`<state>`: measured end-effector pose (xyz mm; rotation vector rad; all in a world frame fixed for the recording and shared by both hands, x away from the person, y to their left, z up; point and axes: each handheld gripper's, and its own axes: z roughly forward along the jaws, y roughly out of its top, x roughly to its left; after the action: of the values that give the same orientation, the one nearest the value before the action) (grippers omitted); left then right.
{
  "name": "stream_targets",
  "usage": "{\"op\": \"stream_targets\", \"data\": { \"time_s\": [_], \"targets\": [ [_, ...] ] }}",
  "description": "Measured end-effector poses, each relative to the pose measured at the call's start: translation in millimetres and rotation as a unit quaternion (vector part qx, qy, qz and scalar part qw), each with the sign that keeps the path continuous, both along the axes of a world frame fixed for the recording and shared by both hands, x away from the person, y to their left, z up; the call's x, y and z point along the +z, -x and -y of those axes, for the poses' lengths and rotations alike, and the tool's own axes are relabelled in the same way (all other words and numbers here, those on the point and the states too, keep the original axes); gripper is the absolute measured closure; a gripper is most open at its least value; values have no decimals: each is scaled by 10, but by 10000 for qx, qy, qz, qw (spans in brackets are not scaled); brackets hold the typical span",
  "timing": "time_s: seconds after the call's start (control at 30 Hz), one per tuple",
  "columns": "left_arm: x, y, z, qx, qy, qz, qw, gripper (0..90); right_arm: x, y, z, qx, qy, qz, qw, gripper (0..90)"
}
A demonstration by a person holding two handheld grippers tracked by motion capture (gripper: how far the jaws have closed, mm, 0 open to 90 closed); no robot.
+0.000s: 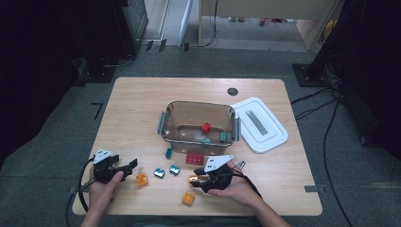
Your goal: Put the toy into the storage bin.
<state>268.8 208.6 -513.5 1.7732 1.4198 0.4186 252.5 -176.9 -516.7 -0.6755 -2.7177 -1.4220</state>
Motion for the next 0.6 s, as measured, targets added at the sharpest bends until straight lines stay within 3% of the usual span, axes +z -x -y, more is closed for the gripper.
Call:
{"op": "stream_targets", "data": {
  "time_s": [0.27, 0.4, 0.6],
  "targets": [
    [0, 0, 1, 1, -5, -2, 10000, 142, -49, 61, -46, 112, 284, 219, 9993, 500],
    [0, 1, 1, 0, -7, -3, 10000, 142, -48, 78, -50, 66, 379, 393, 9985, 593],
    [0, 1, 0, -1, -2, -1, 10000, 142, -48, 82, -47, 84, 374, 409, 9984, 598]
  ]
}}
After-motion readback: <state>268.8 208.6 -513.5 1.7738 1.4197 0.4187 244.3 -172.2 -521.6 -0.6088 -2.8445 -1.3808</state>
